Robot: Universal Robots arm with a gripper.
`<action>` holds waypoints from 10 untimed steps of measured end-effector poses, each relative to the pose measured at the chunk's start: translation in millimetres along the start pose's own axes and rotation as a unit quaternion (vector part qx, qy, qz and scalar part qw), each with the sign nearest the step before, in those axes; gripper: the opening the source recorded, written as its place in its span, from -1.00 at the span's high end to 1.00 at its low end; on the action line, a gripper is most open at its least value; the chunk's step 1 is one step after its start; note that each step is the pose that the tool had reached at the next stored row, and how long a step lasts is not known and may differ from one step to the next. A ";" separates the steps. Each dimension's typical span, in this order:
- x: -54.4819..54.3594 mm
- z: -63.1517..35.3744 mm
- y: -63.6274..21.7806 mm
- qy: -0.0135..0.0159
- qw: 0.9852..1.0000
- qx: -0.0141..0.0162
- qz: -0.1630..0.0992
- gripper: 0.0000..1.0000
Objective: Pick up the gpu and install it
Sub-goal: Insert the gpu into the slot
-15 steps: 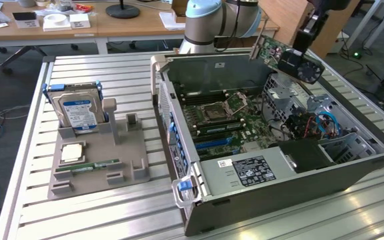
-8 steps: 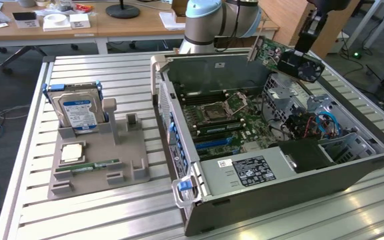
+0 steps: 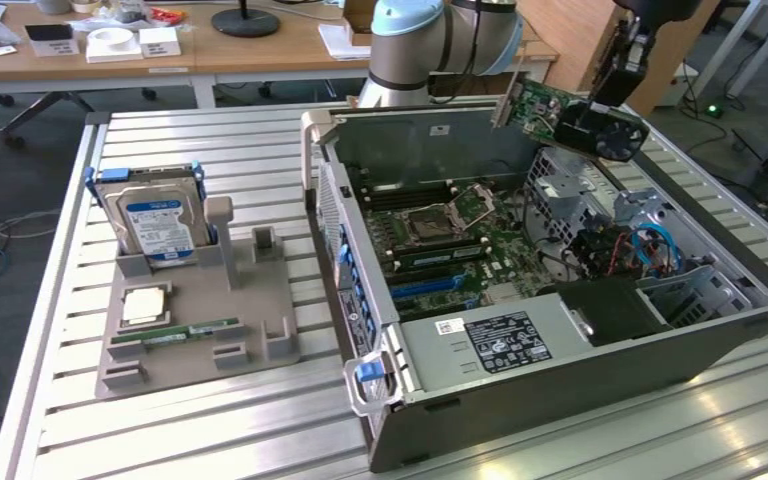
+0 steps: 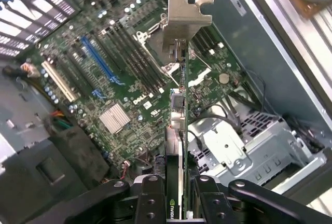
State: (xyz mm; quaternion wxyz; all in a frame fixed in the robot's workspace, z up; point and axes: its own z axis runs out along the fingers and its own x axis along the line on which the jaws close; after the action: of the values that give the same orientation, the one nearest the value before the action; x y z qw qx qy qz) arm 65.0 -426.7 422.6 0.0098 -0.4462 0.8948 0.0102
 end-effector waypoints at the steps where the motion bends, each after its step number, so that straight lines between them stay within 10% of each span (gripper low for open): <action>1: 0.0 0.0 0.0 0.000 1.000 0.000 -0.009 0.47; 10: 0.0 0.4 0.0 0.001 0.996 -0.002 -0.091 0.47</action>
State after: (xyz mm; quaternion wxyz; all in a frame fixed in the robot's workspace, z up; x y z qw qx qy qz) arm 65.0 -426.7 422.2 0.0088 -0.5259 0.8504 0.0111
